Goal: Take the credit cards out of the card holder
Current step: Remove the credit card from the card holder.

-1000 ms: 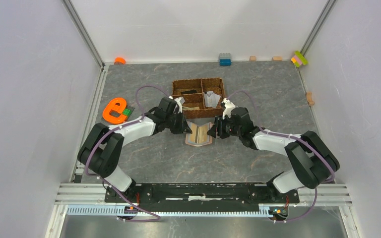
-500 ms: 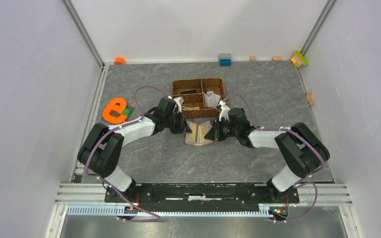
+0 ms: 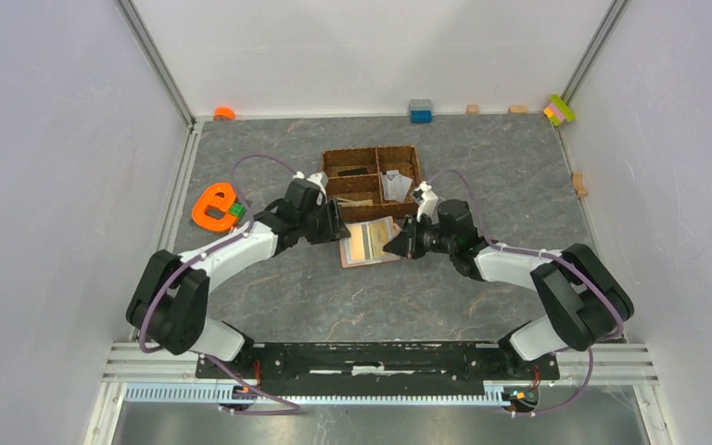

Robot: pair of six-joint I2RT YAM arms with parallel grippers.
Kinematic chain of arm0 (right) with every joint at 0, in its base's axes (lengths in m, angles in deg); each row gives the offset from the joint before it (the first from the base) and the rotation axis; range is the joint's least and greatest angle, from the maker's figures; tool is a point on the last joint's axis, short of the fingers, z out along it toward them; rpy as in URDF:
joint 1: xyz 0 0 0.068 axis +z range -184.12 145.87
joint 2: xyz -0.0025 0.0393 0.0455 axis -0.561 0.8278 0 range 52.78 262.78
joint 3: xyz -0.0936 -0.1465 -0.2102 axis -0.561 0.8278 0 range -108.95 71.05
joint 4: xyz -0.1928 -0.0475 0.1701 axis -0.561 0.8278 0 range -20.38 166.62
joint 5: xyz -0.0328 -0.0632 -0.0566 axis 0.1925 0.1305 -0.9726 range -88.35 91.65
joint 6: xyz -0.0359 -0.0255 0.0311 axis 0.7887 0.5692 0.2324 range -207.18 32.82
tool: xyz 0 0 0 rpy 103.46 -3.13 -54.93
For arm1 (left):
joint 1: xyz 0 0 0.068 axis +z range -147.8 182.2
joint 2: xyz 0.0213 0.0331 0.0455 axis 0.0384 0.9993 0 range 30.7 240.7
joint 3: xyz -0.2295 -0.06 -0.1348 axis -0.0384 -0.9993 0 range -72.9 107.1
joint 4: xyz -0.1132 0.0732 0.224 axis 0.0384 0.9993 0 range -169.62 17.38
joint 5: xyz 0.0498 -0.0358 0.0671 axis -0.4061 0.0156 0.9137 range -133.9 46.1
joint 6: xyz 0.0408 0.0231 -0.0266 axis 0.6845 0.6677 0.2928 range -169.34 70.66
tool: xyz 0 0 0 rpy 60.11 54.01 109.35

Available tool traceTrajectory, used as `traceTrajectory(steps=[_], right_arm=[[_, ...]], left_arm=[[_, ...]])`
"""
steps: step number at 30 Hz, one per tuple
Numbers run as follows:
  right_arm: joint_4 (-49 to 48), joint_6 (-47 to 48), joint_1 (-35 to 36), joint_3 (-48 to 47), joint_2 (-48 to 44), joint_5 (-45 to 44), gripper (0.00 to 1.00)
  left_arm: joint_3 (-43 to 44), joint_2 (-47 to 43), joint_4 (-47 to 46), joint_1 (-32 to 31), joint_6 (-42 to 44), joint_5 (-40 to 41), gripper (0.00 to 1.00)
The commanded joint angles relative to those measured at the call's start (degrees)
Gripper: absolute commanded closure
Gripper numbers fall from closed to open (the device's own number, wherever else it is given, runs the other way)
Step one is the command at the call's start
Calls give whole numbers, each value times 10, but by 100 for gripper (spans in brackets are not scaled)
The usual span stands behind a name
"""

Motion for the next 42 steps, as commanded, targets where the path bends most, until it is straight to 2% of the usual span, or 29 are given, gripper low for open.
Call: traceTrajectory(steps=[1, 3, 9, 12, 16, 22, 30, 34, 38, 42], right_arm=[[-71, -15, -5, 21, -39, 38, 100], [-82, -18, -6, 27, -54, 40, 100], [-105, -32, -8, 43, -88, 50, 100], [-95, -31, -9, 44, -100, 43, 100], [-96, -34, -10, 44, -102, 47, 100], [-111, -43, -10, 48, -106, 56, 100], [-141, -62, -11, 52, -113, 83, 99], [-184, -97, -12, 57, -111, 118, 99], [-235, -136, -12, 63, -106, 151, 100], [-231, -134, -14, 66, -116, 148, 100]], left_arm=[[-9, -68, 25, 5, -1, 106, 43], [-26, -101, 13, 5, -1, 118, 39], [-85, -206, -59, 4, 2, 102, 40], [-115, -246, -109, 4, 6, 50, 43], [-161, -277, -247, 1, -1, -79, 49], [-145, -231, -274, -9, -8, -141, 64], [-99, -121, -261, -26, -15, -184, 66], [-91, -86, -282, -26, -29, -212, 63], [-96, -87, -292, -25, -36, -207, 53], [-108, -108, -293, -23, -34, -190, 42]])
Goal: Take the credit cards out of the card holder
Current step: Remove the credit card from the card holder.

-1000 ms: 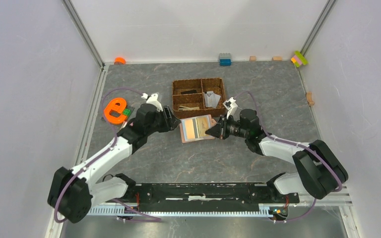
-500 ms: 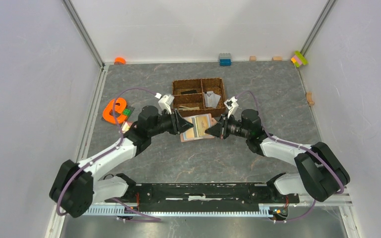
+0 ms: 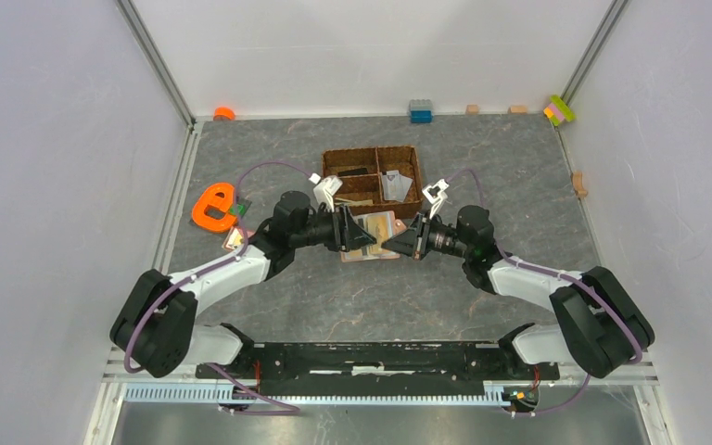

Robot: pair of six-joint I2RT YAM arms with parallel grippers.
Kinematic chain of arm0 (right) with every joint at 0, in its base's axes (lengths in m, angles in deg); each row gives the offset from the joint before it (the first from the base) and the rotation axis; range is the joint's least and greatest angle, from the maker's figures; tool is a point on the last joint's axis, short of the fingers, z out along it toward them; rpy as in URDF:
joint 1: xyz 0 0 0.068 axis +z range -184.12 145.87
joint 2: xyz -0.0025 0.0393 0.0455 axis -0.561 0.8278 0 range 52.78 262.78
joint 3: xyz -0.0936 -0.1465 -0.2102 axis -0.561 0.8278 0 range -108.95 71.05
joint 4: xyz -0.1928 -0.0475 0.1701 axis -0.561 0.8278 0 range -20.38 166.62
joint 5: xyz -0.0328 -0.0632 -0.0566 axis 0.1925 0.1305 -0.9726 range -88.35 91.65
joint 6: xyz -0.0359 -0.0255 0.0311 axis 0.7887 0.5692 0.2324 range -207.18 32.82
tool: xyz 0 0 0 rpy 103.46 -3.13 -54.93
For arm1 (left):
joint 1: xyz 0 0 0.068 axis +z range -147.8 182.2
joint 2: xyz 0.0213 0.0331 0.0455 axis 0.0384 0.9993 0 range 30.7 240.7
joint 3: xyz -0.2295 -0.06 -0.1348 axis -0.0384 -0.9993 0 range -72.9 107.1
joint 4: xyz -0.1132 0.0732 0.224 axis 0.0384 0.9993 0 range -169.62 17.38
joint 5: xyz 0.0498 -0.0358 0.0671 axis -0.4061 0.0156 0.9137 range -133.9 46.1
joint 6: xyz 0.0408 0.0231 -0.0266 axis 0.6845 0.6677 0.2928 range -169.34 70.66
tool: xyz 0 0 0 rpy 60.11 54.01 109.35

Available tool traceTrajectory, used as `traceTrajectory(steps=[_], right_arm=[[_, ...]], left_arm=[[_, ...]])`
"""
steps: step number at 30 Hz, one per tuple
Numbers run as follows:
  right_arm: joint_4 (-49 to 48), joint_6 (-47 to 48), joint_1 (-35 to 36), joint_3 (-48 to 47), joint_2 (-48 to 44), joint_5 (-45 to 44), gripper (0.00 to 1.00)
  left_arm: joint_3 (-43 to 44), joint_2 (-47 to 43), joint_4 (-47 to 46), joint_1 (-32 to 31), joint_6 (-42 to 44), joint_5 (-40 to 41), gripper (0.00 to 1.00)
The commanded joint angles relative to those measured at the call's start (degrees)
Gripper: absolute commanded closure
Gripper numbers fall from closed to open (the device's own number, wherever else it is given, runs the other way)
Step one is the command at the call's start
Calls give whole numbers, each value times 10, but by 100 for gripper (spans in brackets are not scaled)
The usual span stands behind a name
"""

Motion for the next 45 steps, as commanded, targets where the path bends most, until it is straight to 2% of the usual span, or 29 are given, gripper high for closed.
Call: traceTrajectory(steps=[1, 10, 13, 18, 20, 22, 23, 32, 35, 42, 45], right_arm=[[-79, -26, -2, 0, -22, 44, 100], [-143, -61, -9, 18, -35, 60, 100], [-194, -85, -12, 34, -46, 64, 100], [-221, -92, -15, 44, -64, 64, 100], [-230, -95, -15, 46, -66, 66, 100], [-236, -99, -15, 46, -66, 67, 100], [-240, -100, -15, 47, -66, 68, 100], [-272, -117, -16, 52, -60, 74, 99], [-280, -123, -16, 53, -57, 77, 99], [-297, -135, -16, 52, -43, 83, 98], [-305, -140, -16, 52, -37, 86, 98]], left_arm=[[3, -25, -28, 1, -14, 10, 42], [-25, -22, -151, 7, -78, -71, 49], [-30, -40, -138, 10, -74, -55, 49], [-38, -52, -139, 14, -74, -46, 48], [-39, -46, -162, 14, -87, -61, 57], [-41, -42, -190, 14, -103, -82, 69], [-45, -43, -206, 13, -110, -90, 72], [-74, -65, -306, 13, -148, -121, 71], [-76, -65, -320, 13, -153, -130, 71], [-80, -63, -355, 10, -166, -146, 80], [-77, -53, -355, 9, -169, -149, 77]])
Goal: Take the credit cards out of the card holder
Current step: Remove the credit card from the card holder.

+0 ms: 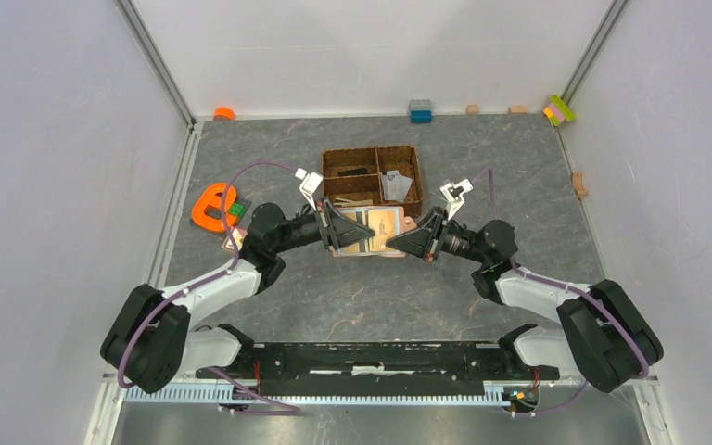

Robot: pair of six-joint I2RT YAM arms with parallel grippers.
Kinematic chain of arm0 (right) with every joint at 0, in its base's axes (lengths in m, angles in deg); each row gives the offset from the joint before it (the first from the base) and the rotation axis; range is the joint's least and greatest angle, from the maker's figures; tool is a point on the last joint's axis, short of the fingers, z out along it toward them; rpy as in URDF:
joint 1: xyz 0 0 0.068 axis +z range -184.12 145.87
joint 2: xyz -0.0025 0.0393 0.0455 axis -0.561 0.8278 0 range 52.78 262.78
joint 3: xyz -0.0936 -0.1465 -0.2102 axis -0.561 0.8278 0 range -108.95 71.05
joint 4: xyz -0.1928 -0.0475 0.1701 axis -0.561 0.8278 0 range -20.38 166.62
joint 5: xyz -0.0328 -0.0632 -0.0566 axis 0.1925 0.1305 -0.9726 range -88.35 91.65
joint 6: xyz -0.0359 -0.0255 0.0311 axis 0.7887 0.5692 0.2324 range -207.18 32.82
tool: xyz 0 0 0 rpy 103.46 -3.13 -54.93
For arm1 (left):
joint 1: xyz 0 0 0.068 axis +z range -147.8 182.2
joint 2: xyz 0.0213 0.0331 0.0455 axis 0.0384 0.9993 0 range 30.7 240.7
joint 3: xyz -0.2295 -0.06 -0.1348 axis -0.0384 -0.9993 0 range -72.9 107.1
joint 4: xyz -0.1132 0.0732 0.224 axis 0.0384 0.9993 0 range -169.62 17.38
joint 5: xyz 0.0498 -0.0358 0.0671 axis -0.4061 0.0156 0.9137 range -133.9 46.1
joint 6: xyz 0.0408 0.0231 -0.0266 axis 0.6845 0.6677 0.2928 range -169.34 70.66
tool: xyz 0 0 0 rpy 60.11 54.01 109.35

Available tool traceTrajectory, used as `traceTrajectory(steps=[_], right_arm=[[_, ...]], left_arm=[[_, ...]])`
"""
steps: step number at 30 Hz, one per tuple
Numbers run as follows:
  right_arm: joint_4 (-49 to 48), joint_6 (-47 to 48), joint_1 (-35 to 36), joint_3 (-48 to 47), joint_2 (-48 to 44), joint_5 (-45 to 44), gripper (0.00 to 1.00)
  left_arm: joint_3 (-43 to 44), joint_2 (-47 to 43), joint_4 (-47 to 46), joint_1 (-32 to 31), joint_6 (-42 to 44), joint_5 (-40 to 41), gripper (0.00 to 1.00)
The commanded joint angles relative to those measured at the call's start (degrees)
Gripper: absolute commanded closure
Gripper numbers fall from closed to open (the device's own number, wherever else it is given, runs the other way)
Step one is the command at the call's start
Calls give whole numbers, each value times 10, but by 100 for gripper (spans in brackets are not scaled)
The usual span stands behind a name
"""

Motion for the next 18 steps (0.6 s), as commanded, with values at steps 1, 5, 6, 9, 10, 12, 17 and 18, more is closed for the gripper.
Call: traceTrajectory(steps=[1, 5, 6, 9, 10, 12, 17, 18], right_arm=[[-53, -11, 2, -3, 9, 12, 98], [-52, -12, 2, -3, 13, 12, 97], [-52, -11, 2, -4, 14, 12, 97], [-44, -5, 1, -3, 10, 7, 89], [-36, 0, 0, -2, 6, 3, 84], [-18, 11, -5, 2, -4, -5, 77], [-11, 13, -24, 15, -23, -17, 74], [-12, 12, -27, 18, -24, -19, 77]], left_arm=[[4, 7, -51, -7, -25, -31, 76], [7, 17, -48, -7, -26, -33, 81], [8, 17, -46, -7, -24, -31, 91], [11, 6, 5, -7, -3, -3, 98], [13, -1, 28, -6, 9, 11, 98], [12, -19, 64, -6, 28, 36, 98], [5, -64, 136, -4, 62, 100, 98], [4, -68, 150, -1, 65, 112, 98]])
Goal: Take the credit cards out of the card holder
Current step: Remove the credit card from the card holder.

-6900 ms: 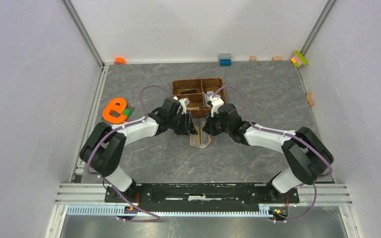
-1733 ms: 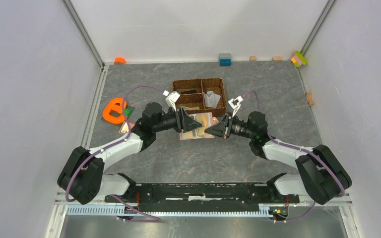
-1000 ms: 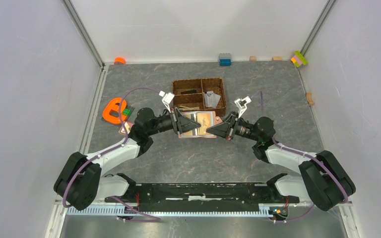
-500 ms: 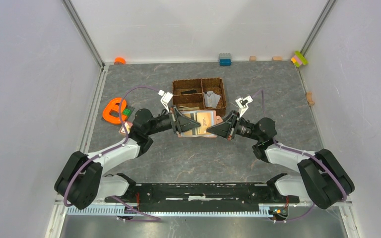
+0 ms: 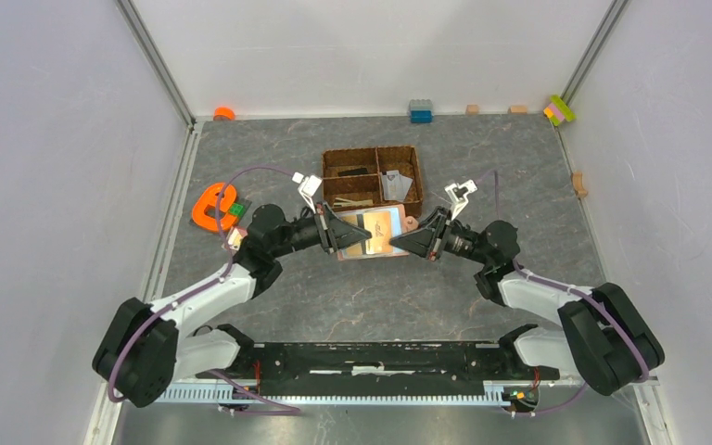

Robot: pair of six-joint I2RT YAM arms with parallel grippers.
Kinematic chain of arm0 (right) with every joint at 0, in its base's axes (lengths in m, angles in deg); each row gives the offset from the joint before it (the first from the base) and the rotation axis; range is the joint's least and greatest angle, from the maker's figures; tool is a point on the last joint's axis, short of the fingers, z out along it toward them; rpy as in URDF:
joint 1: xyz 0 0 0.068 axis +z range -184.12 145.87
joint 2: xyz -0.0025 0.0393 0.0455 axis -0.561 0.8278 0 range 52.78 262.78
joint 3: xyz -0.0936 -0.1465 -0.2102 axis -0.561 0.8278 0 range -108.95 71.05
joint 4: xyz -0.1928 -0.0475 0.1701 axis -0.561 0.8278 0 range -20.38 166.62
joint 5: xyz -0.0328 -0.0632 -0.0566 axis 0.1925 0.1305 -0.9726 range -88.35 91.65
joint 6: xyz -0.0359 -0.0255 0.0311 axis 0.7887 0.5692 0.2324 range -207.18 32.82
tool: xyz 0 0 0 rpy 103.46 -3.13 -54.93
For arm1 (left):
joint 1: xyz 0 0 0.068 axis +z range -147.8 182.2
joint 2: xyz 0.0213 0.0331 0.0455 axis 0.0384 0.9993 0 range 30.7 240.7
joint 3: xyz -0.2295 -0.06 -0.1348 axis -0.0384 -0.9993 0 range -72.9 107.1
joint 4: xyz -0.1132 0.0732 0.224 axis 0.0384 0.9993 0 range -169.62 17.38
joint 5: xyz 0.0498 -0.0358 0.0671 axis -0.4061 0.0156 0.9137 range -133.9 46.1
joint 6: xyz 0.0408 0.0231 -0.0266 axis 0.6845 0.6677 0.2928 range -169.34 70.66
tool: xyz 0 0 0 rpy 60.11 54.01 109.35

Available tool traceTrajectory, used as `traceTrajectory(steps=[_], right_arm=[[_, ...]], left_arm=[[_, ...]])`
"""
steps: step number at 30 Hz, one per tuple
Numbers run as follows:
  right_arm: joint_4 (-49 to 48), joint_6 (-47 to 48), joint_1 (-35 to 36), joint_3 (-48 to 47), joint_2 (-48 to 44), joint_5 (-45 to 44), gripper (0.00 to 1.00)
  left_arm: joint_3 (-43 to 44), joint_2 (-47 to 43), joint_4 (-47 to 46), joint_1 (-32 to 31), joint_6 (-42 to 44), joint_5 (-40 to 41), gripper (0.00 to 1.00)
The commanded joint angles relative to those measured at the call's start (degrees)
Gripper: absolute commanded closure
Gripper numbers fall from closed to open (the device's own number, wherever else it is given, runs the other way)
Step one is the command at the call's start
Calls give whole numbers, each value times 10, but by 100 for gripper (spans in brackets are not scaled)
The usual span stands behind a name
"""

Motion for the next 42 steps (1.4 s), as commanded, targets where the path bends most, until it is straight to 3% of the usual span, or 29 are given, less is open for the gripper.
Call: traceTrajectory(steps=[1, 8, 20, 32, 37, 42], right_arm=[[-23, 6, -14, 11, -22, -12, 83], [-77, -35, -32, 29, -10, -8, 96], [-63, -34, -52, 41, -17, -20, 99], [129, 58, -73, 22, -43, -68, 99], [269, 131, -83, 1, -87, -134, 99], [332, 168, -91, -2, -130, -192, 99]], left_arm=[[5, -34, 66, 6, 47, 75, 98], [2, -28, 66, 15, 39, 76, 98], [-7, -46, 80, 26, 40, 99, 98], [-1, -65, 143, 26, 75, 162, 98], [0, -73, 163, 26, 93, 184, 98], [-3, -80, 167, 24, 102, 200, 98]])
